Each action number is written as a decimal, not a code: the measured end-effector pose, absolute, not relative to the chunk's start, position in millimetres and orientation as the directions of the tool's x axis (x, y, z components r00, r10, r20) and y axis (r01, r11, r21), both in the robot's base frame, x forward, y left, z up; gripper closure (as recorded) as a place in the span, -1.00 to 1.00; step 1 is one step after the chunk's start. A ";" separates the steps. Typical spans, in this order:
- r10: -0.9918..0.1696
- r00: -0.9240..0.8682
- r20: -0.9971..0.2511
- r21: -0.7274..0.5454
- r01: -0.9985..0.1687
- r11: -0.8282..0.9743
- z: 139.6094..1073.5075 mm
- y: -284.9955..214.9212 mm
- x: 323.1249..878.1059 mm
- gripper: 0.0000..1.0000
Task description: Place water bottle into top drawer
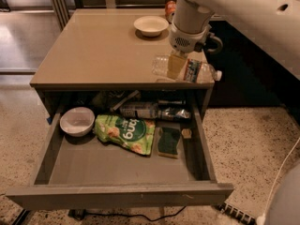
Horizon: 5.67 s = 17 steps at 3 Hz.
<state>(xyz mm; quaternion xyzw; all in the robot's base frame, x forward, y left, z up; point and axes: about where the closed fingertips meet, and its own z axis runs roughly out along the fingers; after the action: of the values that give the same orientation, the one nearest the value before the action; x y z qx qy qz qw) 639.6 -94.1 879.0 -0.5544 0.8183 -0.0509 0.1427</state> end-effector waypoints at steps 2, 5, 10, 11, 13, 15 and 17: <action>-0.918 -0.350 -0.188 -0.178 -0.907 0.382 852.1 -99.6 605.6 1.00; -0.944 -0.297 -0.144 -0.039 -0.952 0.305 788.9 -76.9 560.3 1.00; -0.986 -0.116 -0.116 0.078 -0.991 0.107 723.2 -12.4 502.8 1.00; -0.986 -0.116 -0.116 0.078 -0.991 0.107 723.3 -12.4 502.8 1.00; -0.991 -0.073 -0.115 0.137 -0.989 0.057 686.7 7.7 494.6 1.00; -0.994 -0.042 -0.104 0.194 -0.981 0.021 652.3 16.4 479.9 1.00; -0.994 -0.041 -0.097 0.291 -0.957 0.011 601.6 13.6 470.1 1.00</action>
Offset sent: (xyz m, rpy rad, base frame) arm -0.0561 -0.0111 -0.0458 0.0580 0.0975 0.0040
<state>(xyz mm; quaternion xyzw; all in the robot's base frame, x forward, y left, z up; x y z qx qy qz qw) 470.1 13.6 601.6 -0.6893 0.7076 0.1398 -0.0679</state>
